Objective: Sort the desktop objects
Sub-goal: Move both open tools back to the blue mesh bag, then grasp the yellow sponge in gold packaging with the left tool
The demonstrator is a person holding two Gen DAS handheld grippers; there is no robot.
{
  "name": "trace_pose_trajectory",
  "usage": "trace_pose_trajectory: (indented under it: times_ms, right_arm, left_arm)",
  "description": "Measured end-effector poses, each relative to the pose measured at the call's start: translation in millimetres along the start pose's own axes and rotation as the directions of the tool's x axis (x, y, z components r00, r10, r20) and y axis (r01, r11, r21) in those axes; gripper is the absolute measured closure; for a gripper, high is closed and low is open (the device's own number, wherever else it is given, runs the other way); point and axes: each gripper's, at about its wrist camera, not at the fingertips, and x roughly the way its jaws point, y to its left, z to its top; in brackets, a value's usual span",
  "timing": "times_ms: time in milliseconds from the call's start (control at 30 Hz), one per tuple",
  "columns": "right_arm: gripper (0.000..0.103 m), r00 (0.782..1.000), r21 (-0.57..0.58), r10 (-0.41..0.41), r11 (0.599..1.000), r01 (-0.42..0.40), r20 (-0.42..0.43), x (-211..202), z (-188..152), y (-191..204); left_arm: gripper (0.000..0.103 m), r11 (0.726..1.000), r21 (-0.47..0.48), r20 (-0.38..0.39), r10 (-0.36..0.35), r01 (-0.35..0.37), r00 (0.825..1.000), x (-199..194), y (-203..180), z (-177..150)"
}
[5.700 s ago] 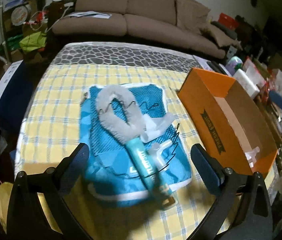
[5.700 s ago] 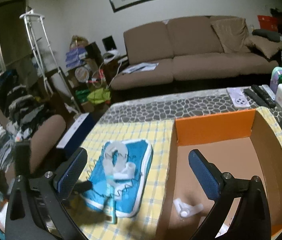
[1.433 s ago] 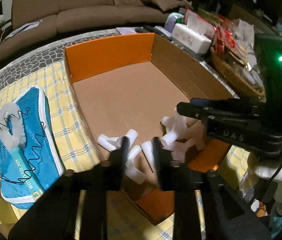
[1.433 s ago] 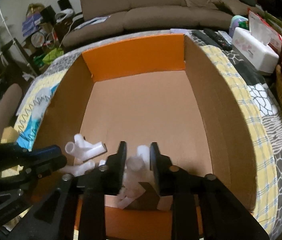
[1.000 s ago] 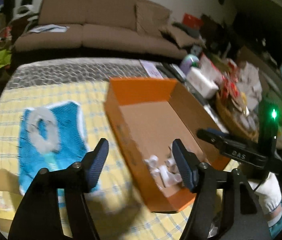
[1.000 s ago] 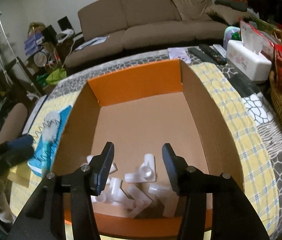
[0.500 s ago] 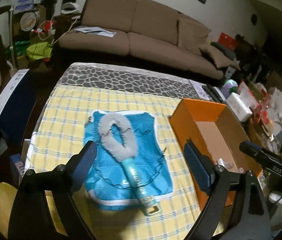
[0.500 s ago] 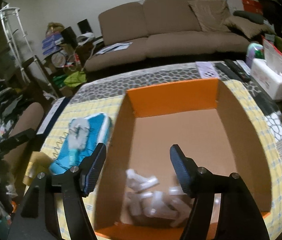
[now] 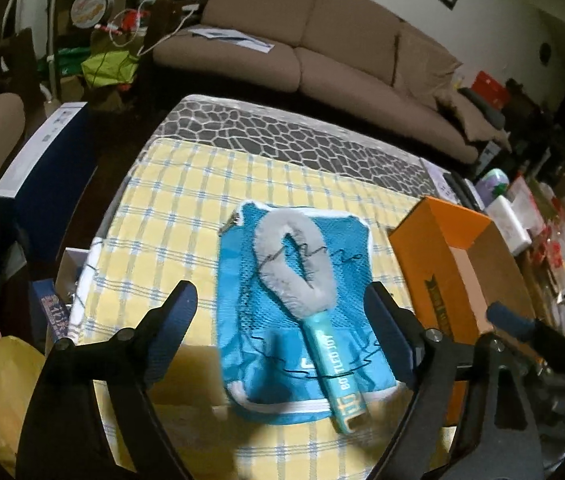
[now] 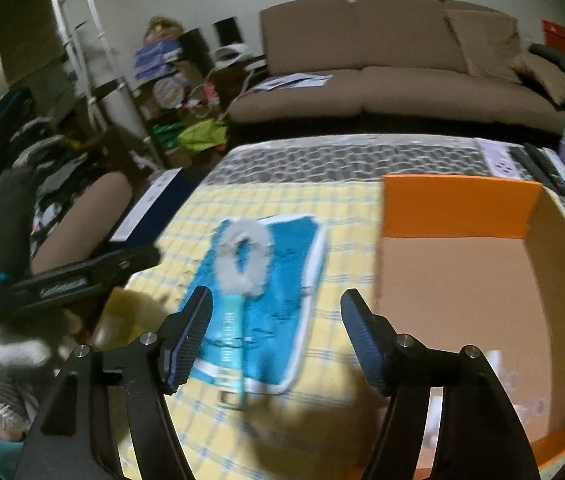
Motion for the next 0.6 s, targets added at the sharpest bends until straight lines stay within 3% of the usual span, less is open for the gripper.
trace_pose_trajectory:
  times_ms: [400, 600]
  right_arm:
    - [0.035, 0.993, -0.087, 0.052, 0.994, -0.061, -0.110, 53.4, -16.9, 50.3]
    - [0.035, 0.983, -0.155, 0.083, 0.982, -0.108, -0.161, 68.1, -28.5, 79.4]
  left_arm:
    - [0.020, 0.998, -0.044, -0.025, 0.041, -0.042, 0.999, -0.8, 35.9, 2.6]
    - [0.020, 0.993, -0.063, -0.111, 0.090, -0.097, 0.990, 5.0, 70.8, -7.9]
